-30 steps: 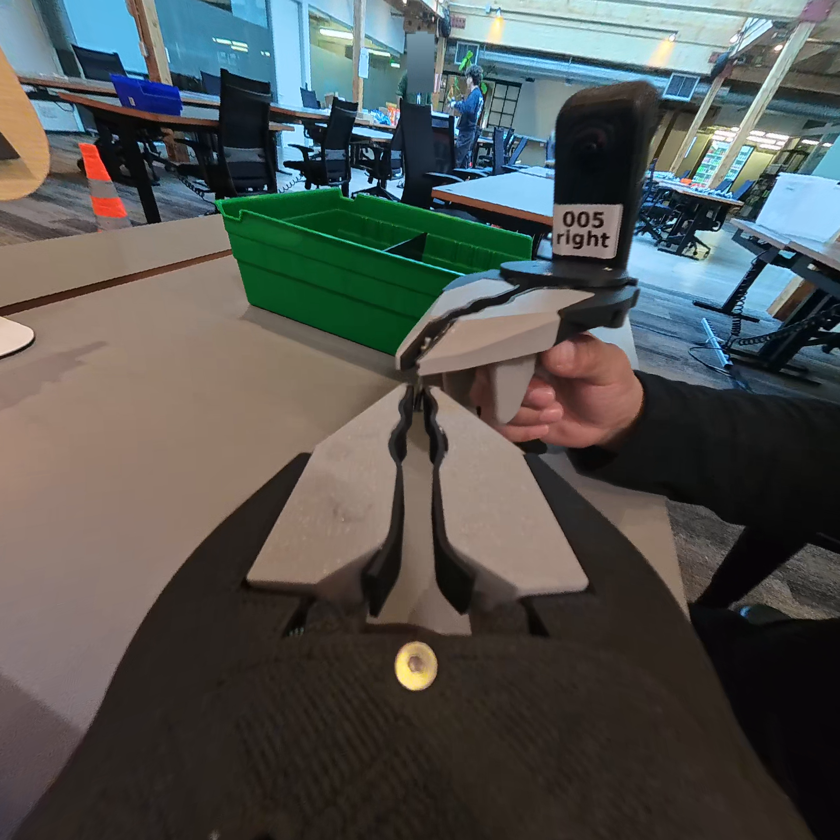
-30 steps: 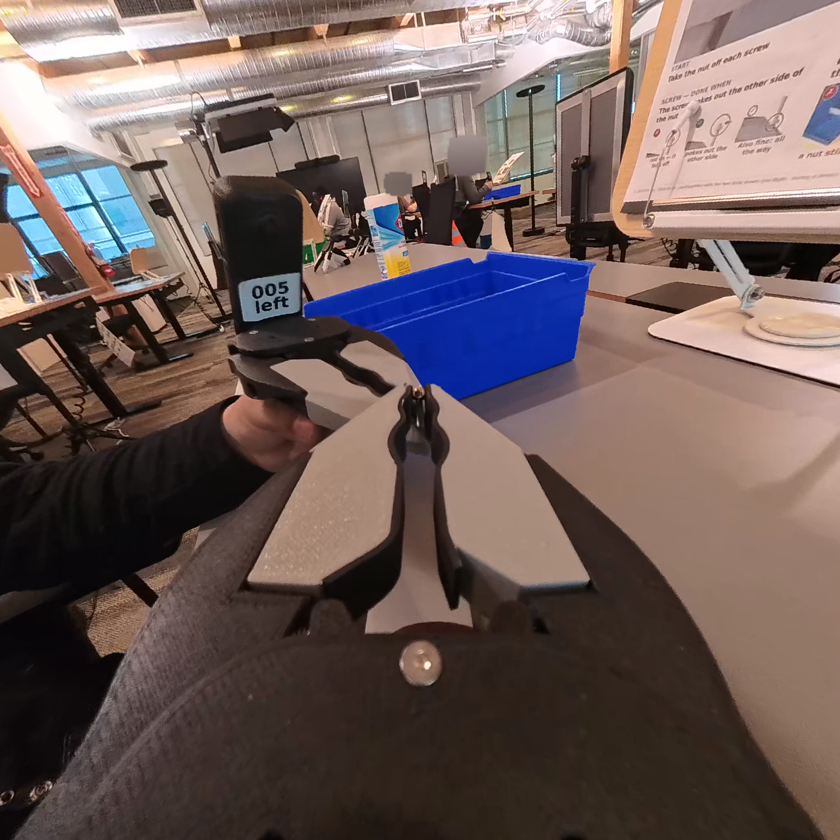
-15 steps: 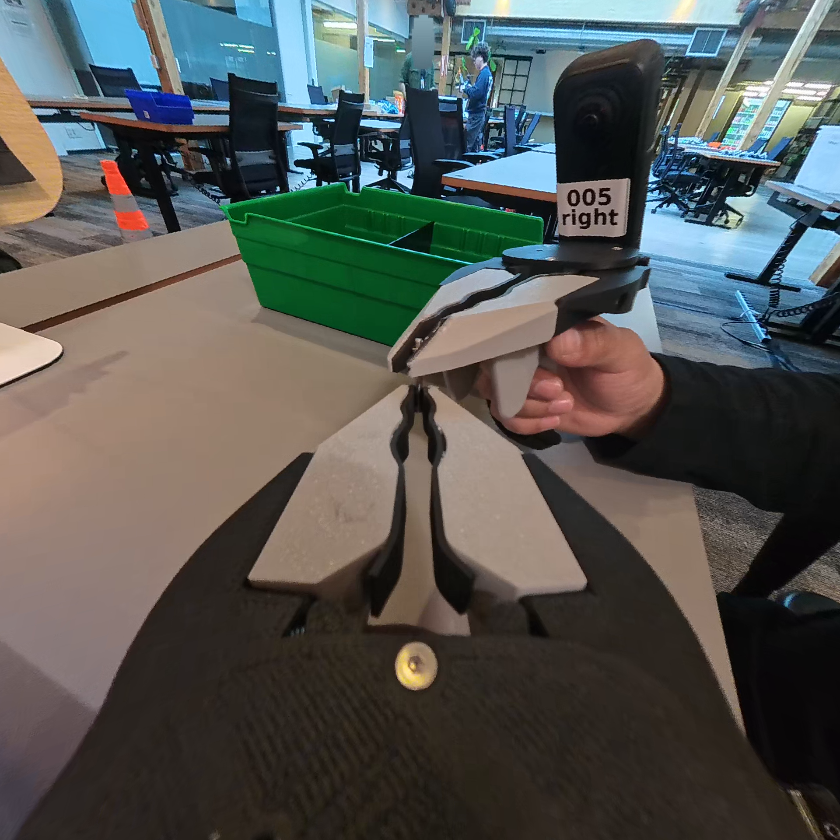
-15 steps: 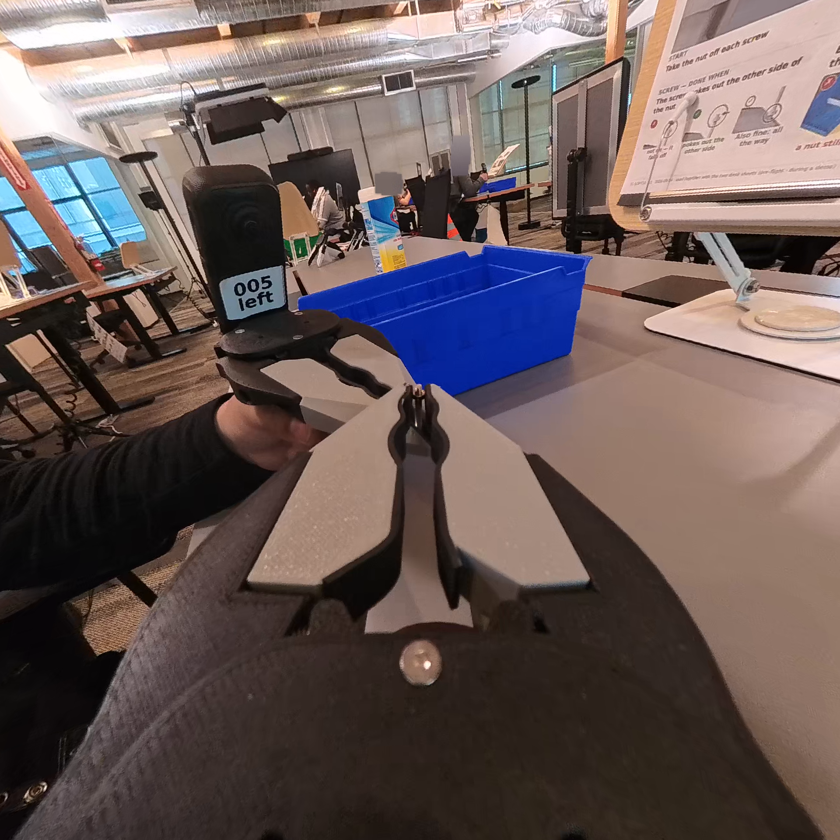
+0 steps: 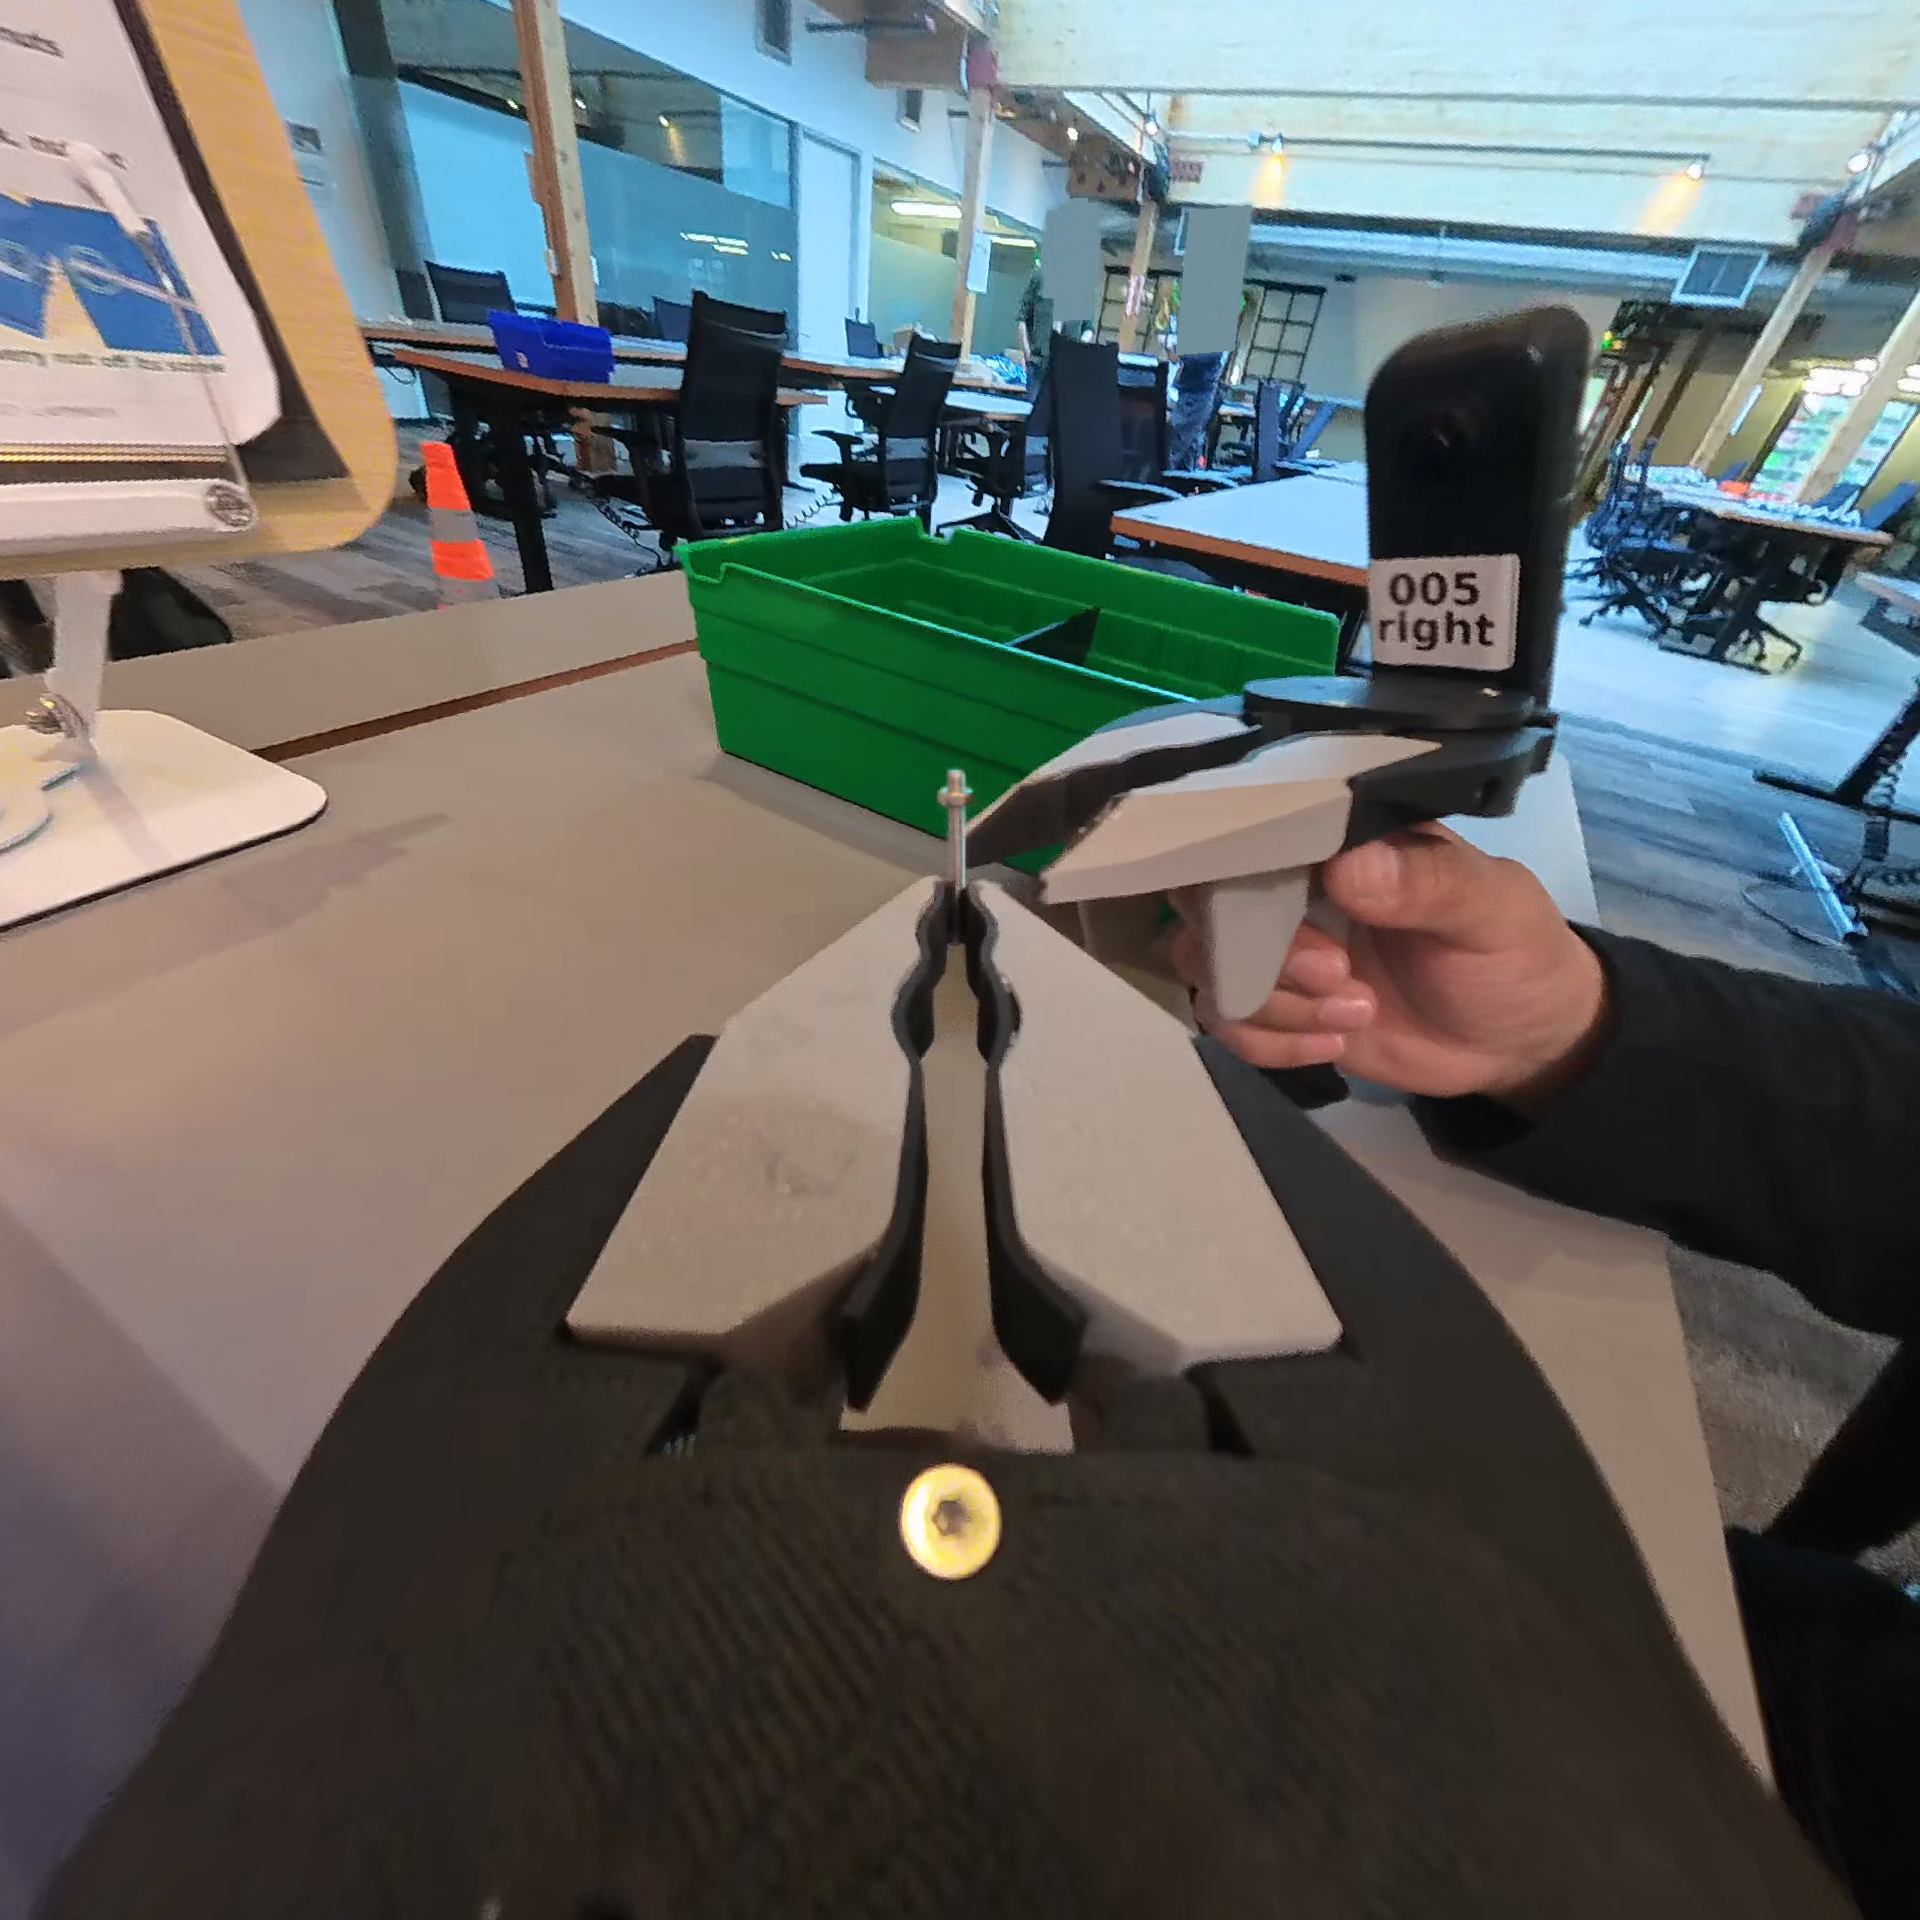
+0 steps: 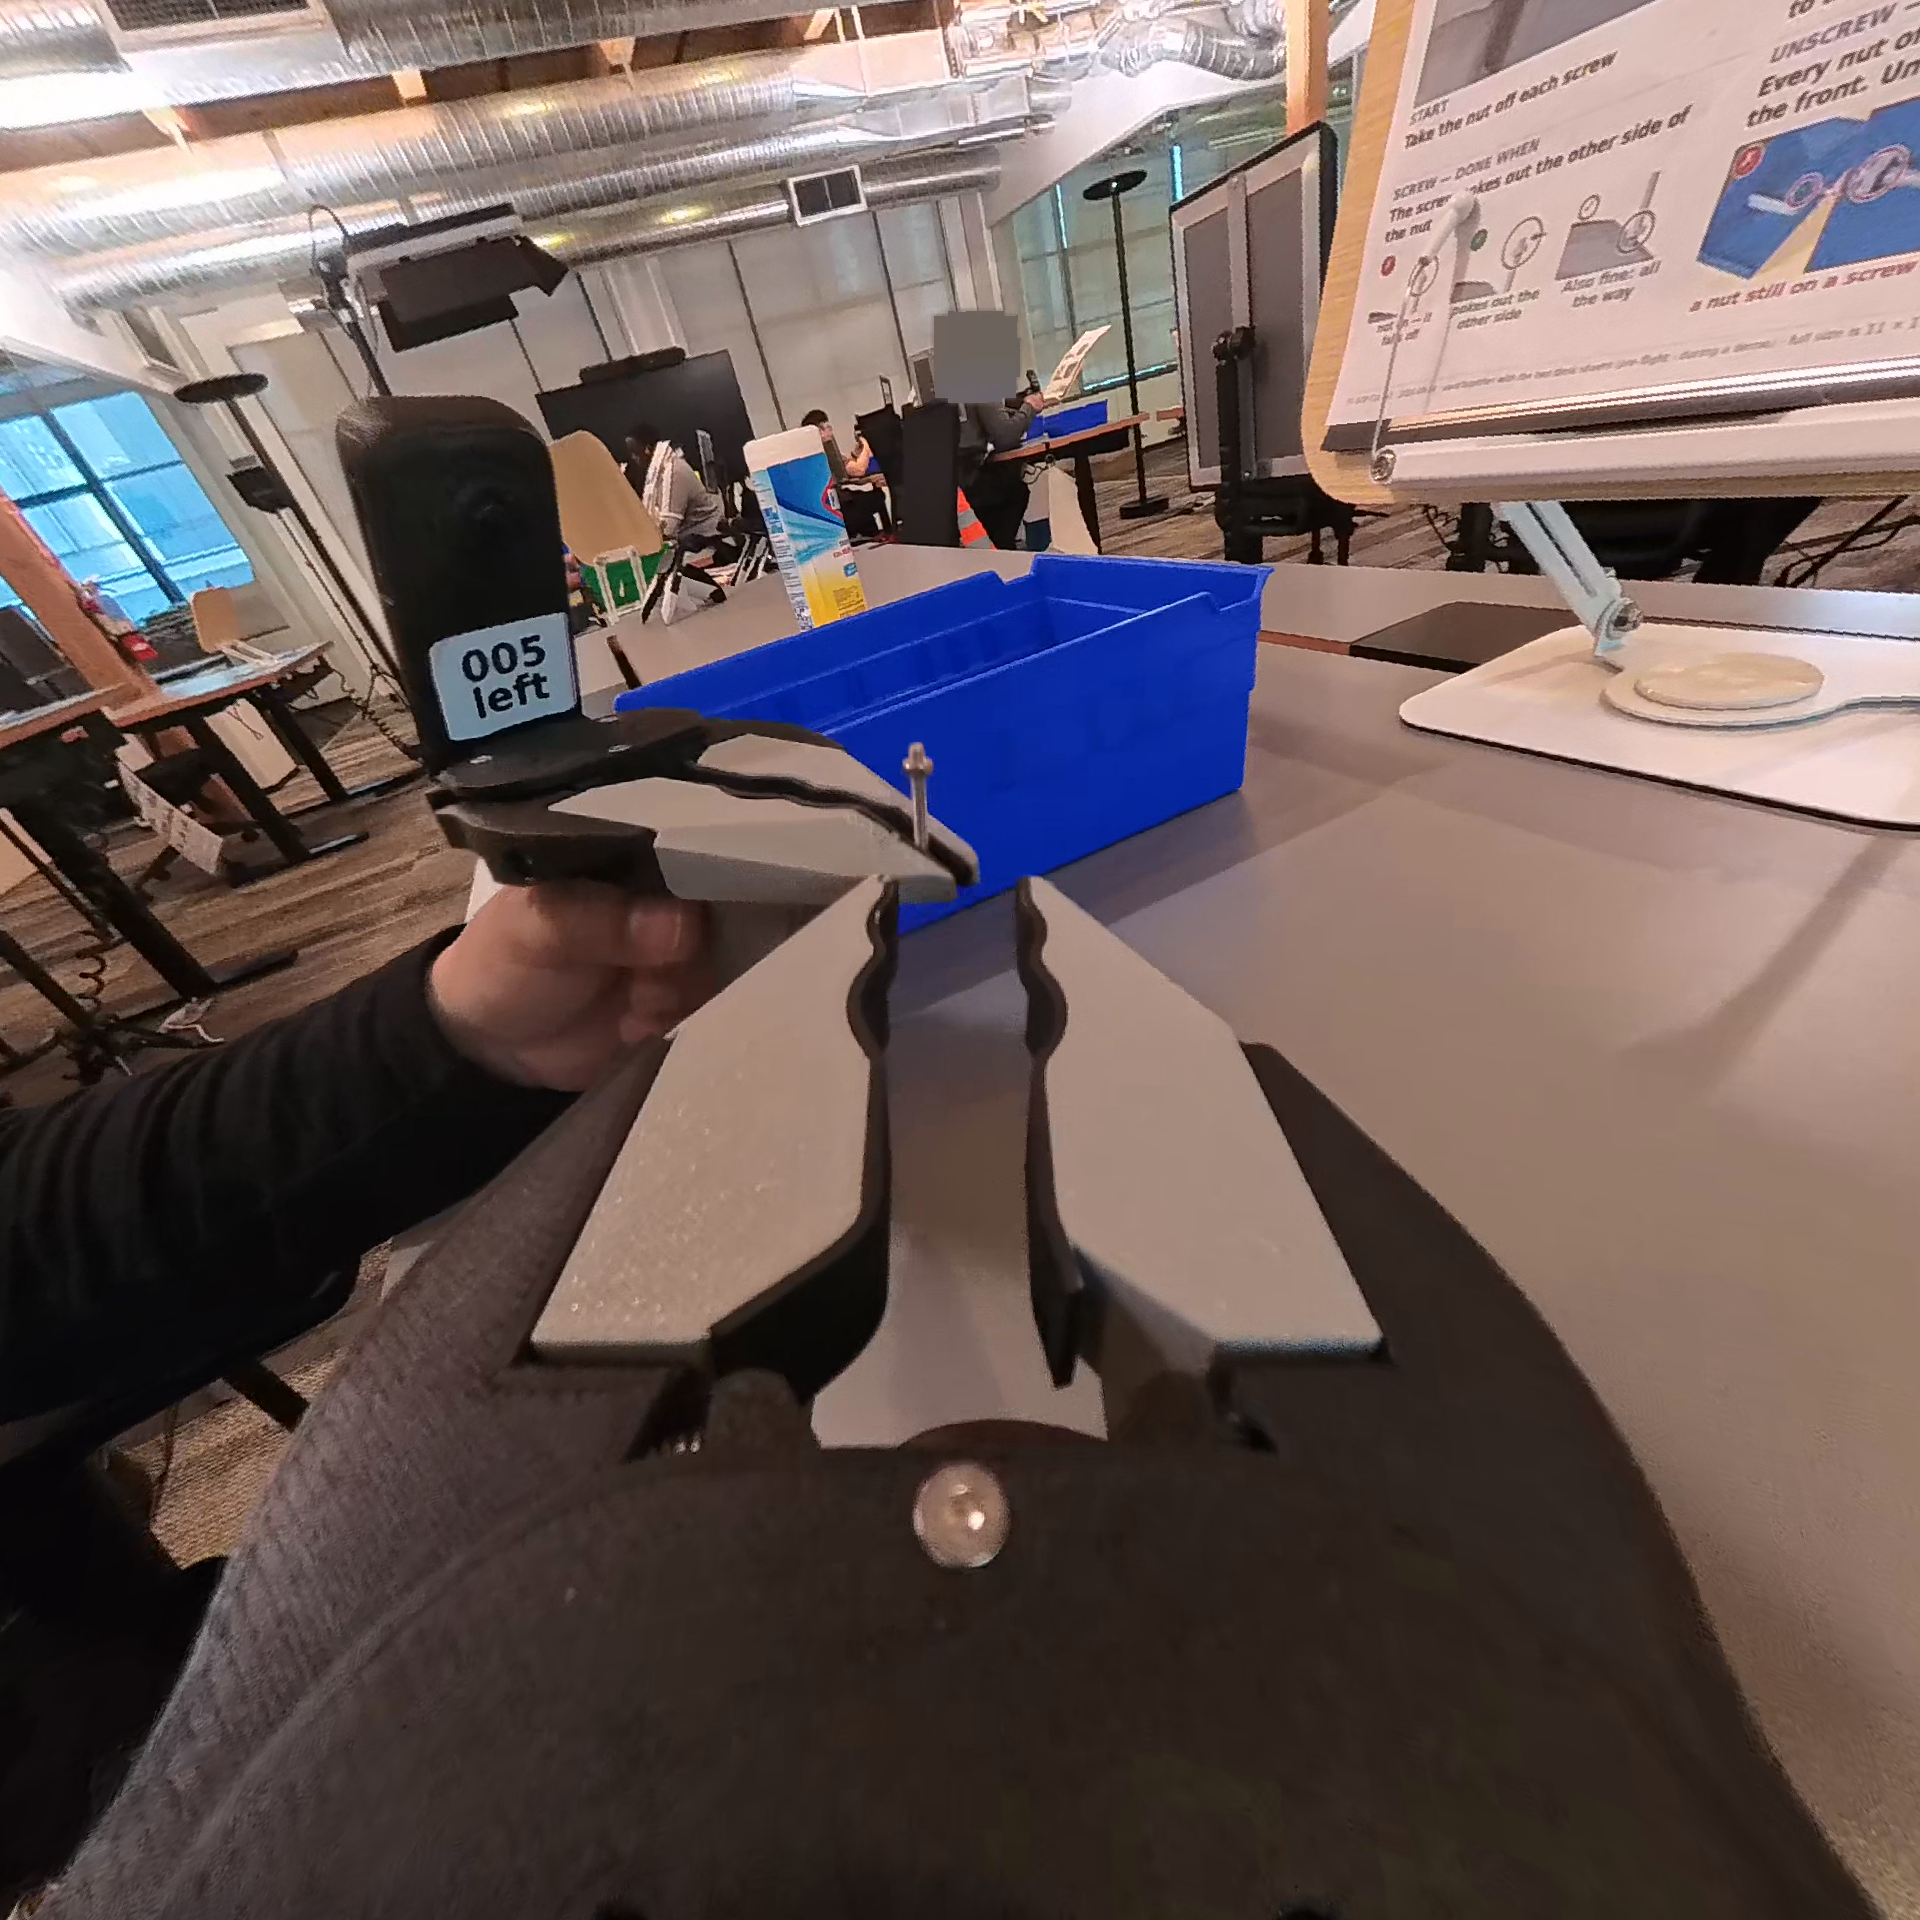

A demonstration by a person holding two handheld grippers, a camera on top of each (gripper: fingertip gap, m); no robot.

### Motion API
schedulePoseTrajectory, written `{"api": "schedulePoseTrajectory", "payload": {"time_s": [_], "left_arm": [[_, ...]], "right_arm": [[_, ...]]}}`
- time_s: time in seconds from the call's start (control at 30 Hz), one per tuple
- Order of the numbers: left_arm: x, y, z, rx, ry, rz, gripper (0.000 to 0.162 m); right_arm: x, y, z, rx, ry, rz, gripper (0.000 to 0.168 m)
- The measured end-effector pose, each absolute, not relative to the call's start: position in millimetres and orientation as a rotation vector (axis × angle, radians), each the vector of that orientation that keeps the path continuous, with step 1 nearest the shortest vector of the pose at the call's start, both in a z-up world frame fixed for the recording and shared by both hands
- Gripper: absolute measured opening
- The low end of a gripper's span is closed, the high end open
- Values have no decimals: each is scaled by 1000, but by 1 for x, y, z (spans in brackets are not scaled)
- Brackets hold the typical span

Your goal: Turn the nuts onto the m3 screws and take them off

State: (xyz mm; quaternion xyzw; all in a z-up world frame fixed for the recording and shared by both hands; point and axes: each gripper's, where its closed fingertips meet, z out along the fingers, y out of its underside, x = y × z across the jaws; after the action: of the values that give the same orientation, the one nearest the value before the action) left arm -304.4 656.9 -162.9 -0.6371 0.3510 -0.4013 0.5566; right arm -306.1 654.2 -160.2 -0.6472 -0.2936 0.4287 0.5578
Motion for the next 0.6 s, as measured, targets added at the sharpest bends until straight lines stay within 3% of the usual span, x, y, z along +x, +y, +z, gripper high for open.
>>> {"api": "schedulePoseTrajectory", "payload": {"time_s": [0.6], "left_arm": [[-295, 648, -169, -1490, 921, -894, 0]], "right_arm": [[-313, 641, -147, -1398, -787, 881, 23]]}}
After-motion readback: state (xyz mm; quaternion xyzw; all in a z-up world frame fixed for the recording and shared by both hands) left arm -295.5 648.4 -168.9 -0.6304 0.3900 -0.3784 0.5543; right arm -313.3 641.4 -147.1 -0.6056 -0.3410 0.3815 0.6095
